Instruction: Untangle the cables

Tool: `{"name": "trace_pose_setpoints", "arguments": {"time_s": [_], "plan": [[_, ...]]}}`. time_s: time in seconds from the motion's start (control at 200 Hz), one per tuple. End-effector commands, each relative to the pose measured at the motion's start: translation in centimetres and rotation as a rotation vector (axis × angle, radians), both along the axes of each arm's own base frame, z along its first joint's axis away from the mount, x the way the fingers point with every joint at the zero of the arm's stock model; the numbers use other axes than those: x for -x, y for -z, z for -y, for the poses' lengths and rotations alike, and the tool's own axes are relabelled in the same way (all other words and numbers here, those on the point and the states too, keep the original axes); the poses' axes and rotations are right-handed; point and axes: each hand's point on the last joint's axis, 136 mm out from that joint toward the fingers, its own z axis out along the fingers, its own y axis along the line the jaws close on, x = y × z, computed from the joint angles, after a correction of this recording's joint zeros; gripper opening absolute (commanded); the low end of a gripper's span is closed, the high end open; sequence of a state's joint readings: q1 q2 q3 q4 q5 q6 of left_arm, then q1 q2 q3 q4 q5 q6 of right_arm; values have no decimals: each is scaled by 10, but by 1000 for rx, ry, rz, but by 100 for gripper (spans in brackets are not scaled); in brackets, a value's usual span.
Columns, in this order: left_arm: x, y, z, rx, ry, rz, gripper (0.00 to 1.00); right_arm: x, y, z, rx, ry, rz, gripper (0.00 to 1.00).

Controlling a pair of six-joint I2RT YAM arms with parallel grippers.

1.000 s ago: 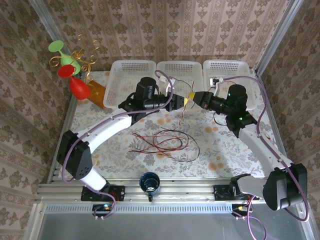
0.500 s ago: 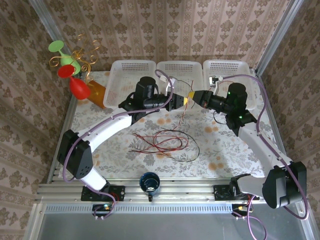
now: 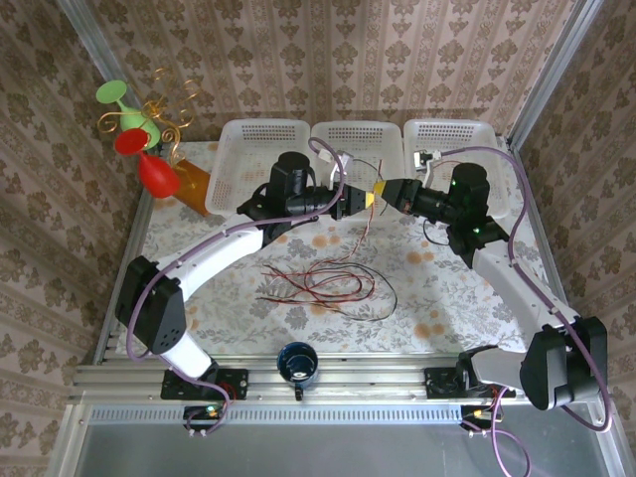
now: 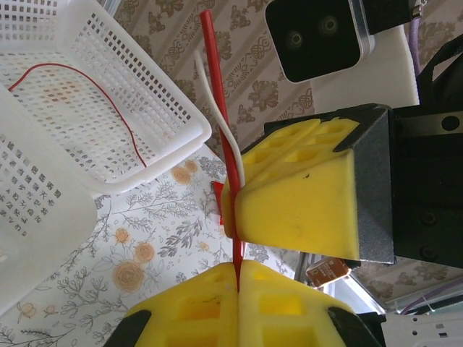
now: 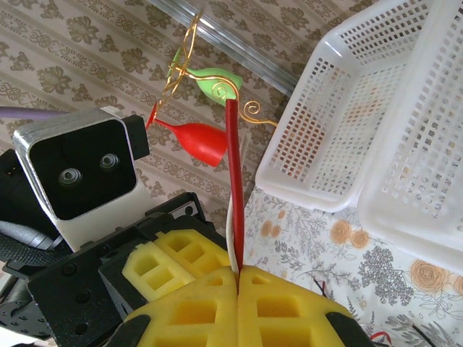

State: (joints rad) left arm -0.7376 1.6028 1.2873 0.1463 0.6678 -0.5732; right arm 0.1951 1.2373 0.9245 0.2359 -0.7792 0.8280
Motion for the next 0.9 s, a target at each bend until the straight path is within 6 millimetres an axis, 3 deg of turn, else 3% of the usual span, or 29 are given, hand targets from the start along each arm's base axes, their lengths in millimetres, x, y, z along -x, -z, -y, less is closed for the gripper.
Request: {"name": "trace_pose_setpoints", "arguments": {"time_s": [0.0, 0.115, 0.25, 0.335, 0.895], "plan": [[0, -9, 3, 32, 19, 22, 0, 7, -16, -8, -4, -58, 45, 0], [0, -9, 1, 27, 10, 30, 0, 7, -14, -8, 0, -56, 42, 0], [0, -7, -2, 16, -5, 34, 0, 8, -13, -5, 5, -47, 34, 21], [-1, -7, -2, 14, -7, 33, 0, 8, -13, -5, 4, -46, 32, 28], [-1, -1, -4, -1, -13, 15, 0, 10, -9, -2, 0, -47, 14, 30]]}}
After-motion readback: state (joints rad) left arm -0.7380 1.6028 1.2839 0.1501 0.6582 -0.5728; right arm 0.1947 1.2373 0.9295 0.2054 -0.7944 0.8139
